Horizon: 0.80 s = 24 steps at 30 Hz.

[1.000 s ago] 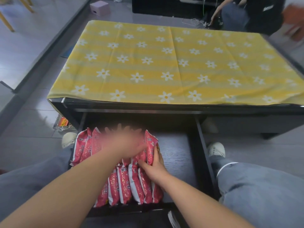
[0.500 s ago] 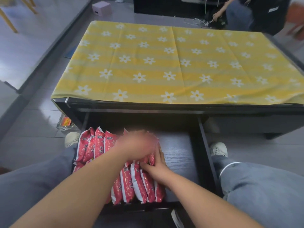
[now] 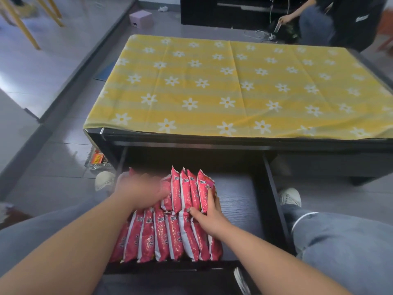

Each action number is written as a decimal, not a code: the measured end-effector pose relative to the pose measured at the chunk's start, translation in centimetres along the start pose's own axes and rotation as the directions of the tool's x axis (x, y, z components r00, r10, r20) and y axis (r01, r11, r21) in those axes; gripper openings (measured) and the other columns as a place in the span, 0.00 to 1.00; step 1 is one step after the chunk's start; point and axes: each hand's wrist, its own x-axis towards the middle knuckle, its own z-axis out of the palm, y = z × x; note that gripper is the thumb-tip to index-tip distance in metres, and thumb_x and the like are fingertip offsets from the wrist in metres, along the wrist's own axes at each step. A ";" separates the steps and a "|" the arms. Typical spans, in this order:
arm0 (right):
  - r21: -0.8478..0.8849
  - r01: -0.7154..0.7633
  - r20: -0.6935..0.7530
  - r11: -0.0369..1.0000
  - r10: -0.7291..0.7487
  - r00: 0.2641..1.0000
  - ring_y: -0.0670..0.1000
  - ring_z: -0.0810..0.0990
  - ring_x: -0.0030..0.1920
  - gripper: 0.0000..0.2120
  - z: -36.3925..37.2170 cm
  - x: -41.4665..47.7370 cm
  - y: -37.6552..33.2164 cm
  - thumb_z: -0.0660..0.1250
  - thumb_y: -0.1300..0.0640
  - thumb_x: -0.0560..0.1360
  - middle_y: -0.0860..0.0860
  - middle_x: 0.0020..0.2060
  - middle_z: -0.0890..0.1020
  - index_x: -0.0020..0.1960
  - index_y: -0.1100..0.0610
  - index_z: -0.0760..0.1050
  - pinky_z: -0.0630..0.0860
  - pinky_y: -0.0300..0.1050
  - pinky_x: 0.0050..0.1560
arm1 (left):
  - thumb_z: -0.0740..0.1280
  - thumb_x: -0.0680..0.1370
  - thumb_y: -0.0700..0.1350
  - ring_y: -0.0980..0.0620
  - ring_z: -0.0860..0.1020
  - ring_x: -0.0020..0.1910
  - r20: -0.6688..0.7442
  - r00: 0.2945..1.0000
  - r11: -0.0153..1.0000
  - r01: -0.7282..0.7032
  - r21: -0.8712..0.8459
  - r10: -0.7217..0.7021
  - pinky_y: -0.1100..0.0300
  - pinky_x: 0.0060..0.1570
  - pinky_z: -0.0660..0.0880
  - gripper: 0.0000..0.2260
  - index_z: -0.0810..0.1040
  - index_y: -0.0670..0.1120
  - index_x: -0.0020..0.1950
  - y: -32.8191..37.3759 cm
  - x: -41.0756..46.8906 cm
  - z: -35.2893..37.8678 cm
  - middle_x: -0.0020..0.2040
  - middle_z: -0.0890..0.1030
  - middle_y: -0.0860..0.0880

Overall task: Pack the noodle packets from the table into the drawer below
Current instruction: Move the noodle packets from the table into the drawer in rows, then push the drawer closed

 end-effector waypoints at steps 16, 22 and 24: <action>-0.567 0.311 0.297 0.763 -0.162 0.941 0.53 0.32 0.83 0.59 -5.9 -5.0 0.3 0.65 0.17 0.63 0.41 0.79 0.25 0.74 0.26 0.24 0.53 0.66 0.81 | 0.61 0.77 0.71 0.45 0.57 0.82 -0.042 0.968 0.960 -0.251 -0.125 0.248 0.42 0.79 0.61 0.39 0.54 0.59 0.84 0.9 -6.6 -1.3 0.85 0.54 0.49; -0.662 0.354 0.428 0.661 -0.054 0.902 0.57 0.48 0.85 0.66 -6.1 -8.2 -0.2 0.76 0.22 0.58 0.42 0.80 0.25 0.68 0.22 0.21 0.60 0.63 0.80 | 0.61 0.62 0.83 0.41 0.42 0.84 0.245 0.932 0.959 -0.283 0.032 0.267 0.34 0.79 0.54 0.54 0.49 0.64 0.83 2.5 -10.2 0.7 0.86 0.40 0.51; -0.697 0.358 0.462 0.621 0.007 0.887 0.58 0.51 0.85 0.67 -5.8 -9.0 -0.1 0.78 0.25 0.58 0.43 0.79 0.24 0.64 0.21 0.19 0.62 0.62 0.80 | 0.64 0.57 0.83 0.42 0.34 0.83 0.298 0.922 0.957 -0.280 0.069 0.248 0.29 0.78 0.50 0.60 0.44 0.66 0.83 2.8 -10.6 1.4 0.84 0.33 0.52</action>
